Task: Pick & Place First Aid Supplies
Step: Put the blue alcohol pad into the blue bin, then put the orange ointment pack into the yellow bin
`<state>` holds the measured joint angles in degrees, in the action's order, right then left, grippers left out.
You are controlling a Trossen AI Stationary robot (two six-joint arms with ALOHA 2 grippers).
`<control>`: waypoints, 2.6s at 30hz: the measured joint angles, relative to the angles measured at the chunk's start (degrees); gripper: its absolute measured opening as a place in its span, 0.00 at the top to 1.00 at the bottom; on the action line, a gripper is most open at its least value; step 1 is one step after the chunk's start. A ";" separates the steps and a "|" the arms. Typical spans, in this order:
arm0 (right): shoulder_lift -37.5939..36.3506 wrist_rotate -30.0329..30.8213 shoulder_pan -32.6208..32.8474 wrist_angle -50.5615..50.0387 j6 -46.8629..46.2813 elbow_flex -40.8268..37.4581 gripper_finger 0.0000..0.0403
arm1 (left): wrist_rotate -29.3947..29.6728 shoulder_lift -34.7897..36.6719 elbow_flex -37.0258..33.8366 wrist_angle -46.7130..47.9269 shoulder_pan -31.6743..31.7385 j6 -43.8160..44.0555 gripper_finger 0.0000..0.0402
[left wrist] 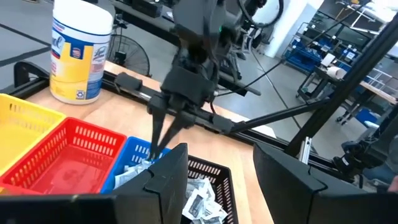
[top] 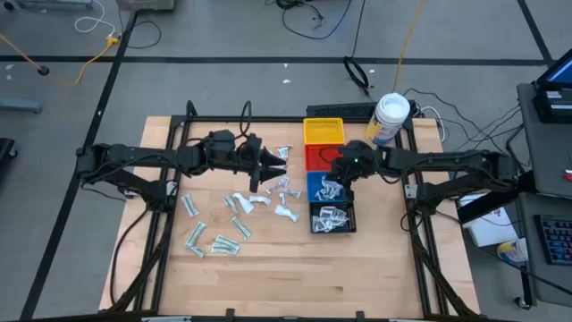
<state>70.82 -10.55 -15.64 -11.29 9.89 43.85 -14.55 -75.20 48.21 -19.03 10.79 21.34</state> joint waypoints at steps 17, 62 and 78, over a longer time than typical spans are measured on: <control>-0.08 6.62 1.46 7.32 -6.90 -2.55 0.64 | -0.65 0.00 0.00 4.92 0.50 -0.24 0.53; -0.40 7.43 3.69 48.03 -8.37 -2.47 0.47 | 8.66 -10.97 16.02 60.51 14.32 43.86 0.53; -14.22 7.74 3.69 43.90 -6.01 -2.47 0.48 | 3.71 -30.40 22.14 58.70 13.91 45.94 0.53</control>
<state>56.60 -2.81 -11.94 32.61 3.88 41.39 -10.84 -105.60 70.35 39.67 24.70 67.28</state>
